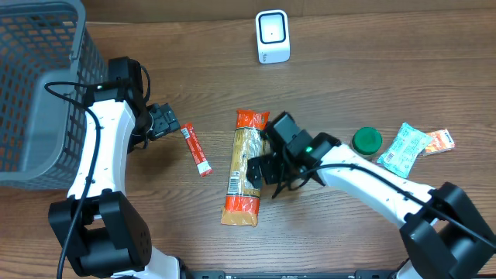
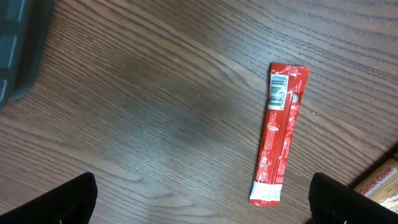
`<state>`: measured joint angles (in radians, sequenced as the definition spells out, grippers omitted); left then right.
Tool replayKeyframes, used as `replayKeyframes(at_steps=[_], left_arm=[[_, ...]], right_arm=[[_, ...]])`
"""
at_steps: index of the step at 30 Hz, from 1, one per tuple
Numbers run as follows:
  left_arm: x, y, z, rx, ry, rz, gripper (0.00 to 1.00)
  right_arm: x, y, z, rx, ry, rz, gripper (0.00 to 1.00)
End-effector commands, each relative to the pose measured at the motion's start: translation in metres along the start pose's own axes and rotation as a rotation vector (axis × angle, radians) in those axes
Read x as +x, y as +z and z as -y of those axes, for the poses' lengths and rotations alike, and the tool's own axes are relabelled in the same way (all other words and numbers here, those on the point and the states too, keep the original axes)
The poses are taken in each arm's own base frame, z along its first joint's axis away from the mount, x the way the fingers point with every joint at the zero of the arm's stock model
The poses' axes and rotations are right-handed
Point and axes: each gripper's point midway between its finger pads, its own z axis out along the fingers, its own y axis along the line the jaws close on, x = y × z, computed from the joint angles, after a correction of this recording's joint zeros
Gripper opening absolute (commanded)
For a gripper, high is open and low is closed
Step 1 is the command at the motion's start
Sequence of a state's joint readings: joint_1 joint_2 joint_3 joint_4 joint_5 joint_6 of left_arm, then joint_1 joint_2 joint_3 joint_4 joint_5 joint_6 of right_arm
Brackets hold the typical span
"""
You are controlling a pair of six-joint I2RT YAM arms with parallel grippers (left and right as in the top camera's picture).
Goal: Scan the item barcode
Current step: 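Move the right gripper left over the spaghetti package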
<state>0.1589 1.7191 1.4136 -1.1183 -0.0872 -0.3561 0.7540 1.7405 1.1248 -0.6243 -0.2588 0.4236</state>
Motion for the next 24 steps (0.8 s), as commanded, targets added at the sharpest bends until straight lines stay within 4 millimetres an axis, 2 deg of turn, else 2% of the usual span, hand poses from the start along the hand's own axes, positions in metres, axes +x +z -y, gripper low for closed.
replayKeyframes(at_steps=[1, 10, 12, 16, 19, 24], left_arm=[[-0.004, -0.006, 0.001, 0.003, 0.008, 0.023, 1.00], [-0.004, -0.006, 0.001, 0.003, 0.008, 0.023, 1.00], [-0.004, -0.006, 0.001, 0.003, 0.008, 0.023, 1.00], [-0.004, -0.006, 0.001, 0.003, 0.008, 0.023, 1.00], [-0.004, -0.006, 0.001, 0.003, 0.008, 0.023, 1.00], [-0.004, -0.006, 0.001, 0.003, 0.008, 0.023, 1.00]], right_arm=[[0.005, 0.009, 0.005, 0.014, 0.021, -0.018, 1.00], [0.000, 0.011, 0.002, 0.000, 0.018, 0.002, 1.00], [-0.002, 0.010, 0.000, -0.006, 0.016, 0.011, 0.97], [-0.014, 0.011, -0.006, -0.033, 0.108, 0.054, 0.91], [-0.021, 0.013, -0.007, -0.044, 0.169, 0.079, 0.91], [-0.023, 0.019, 0.002, -0.001, 0.217, 0.095, 0.91]])
